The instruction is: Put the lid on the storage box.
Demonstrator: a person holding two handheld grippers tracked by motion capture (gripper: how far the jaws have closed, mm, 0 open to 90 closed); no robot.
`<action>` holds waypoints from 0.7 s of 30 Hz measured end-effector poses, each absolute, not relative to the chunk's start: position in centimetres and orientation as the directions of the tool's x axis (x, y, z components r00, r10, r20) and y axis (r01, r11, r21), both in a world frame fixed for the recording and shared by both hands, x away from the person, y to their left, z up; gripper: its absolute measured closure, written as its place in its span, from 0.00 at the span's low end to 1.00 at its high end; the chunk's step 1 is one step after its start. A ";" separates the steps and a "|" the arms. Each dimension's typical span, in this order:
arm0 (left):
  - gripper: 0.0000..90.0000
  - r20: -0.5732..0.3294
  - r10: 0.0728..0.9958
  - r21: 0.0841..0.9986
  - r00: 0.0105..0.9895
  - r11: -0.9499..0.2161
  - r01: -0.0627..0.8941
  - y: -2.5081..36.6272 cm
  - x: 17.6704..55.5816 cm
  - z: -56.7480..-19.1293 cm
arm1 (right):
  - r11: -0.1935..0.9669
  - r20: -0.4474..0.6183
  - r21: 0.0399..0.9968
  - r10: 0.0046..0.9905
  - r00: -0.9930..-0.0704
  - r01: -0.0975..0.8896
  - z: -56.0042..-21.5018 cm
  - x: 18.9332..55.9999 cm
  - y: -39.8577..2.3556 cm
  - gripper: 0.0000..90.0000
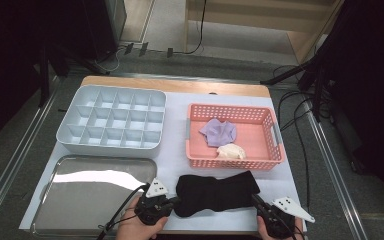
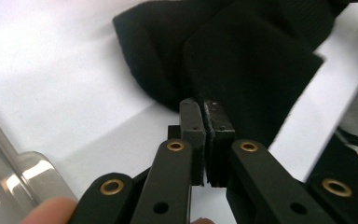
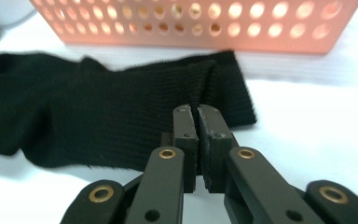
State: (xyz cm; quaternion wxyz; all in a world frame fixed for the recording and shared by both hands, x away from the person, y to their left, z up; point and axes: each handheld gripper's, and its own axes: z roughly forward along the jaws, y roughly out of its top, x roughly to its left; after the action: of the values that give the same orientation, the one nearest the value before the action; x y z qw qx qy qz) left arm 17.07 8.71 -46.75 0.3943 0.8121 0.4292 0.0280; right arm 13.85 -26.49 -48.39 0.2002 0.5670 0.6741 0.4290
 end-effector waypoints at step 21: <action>0.90 -0.330 0.707 0.684 0.625 -0.277 0.675 9.6 18.0 -46.3 | -0.035 0.215 0.822 0.943 -0.253 0.569 -47.3 12.9 -29.1 0.83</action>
State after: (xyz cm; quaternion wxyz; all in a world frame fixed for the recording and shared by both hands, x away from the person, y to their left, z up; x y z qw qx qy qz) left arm 17.99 9.57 -46.27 0.4175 0.7989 0.4325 0.0192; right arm 12.92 -29.15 -47.29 0.2147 0.5722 0.6605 0.4361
